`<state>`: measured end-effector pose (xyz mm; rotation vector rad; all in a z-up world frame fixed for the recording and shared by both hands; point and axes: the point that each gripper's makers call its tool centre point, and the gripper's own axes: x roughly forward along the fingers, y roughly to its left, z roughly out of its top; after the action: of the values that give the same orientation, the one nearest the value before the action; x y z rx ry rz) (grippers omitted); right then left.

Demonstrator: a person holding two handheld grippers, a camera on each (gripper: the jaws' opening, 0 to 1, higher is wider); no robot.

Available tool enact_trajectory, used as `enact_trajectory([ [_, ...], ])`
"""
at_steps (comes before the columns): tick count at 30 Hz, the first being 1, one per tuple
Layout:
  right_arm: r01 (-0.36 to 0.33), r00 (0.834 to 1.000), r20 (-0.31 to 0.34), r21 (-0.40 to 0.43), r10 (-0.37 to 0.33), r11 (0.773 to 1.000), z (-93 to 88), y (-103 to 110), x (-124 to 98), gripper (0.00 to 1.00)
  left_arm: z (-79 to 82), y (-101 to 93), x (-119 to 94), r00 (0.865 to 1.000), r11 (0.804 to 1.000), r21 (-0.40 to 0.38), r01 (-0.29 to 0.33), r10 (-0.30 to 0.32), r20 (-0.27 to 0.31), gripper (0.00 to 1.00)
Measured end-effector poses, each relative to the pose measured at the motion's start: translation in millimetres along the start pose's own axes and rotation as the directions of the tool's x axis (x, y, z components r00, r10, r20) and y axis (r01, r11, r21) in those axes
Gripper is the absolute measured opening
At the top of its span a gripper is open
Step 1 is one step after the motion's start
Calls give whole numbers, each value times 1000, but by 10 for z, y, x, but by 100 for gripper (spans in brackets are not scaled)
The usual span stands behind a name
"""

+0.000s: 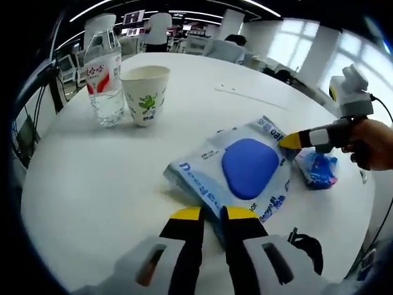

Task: Arrange the tabletop items into an orderly group along one side of the table until the central work area is clear of visible clutter.

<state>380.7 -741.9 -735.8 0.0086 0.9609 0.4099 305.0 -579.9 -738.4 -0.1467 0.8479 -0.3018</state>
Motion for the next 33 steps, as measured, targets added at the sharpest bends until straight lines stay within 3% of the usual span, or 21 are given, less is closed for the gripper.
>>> enact_trajectory([
  [14,-30,998,57,114,24,993,-16,35,-175,0,309,80,-12,998,1000,-20,-2,3,61,2],
  [33,-51,991,134,247,18,968,36,-94,-371,0,673,-15,128,998,999,37,21,-24,58,0],
])
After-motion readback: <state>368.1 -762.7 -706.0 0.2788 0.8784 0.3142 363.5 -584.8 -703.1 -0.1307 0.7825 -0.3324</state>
